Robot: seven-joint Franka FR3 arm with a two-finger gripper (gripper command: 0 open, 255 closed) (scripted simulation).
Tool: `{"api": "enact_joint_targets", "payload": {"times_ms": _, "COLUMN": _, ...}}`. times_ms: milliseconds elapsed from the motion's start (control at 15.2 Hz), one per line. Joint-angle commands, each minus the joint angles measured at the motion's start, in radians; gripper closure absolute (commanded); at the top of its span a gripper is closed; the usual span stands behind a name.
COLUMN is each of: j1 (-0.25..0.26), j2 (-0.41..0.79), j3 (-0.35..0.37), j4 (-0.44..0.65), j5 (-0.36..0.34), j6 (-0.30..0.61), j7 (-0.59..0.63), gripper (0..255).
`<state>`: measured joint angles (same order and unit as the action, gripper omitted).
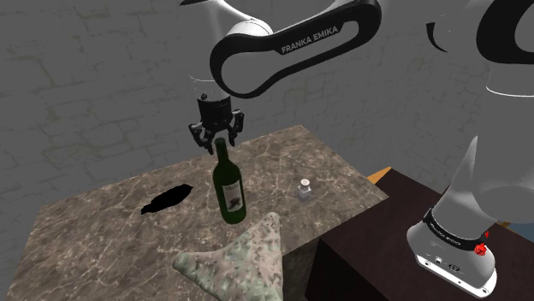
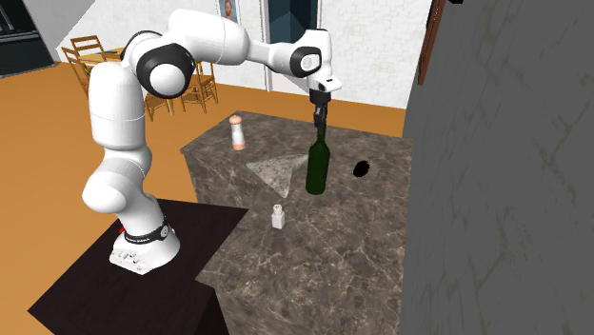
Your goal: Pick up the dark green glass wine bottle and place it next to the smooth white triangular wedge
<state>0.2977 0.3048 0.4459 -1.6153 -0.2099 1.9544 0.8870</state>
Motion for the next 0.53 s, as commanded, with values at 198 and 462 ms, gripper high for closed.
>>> {"api": "enact_joint_targets", "payload": {"times_ms": 198, "j1": 0.000, "j2": 0.000, "j3": 0.000, "j4": 0.000, "j5": 0.000, "j6": 0.000, "j7": 0.000, "gripper": 0}}
{"api": "enact_joint_targets", "payload": {"times_ms": 462, "j1": 0.004, "j2": -0.020, "j3": 0.006, "j4": 0.074, "j5": 0.013, "j6": -0.091, "j7": -0.010, "gripper": 0}}
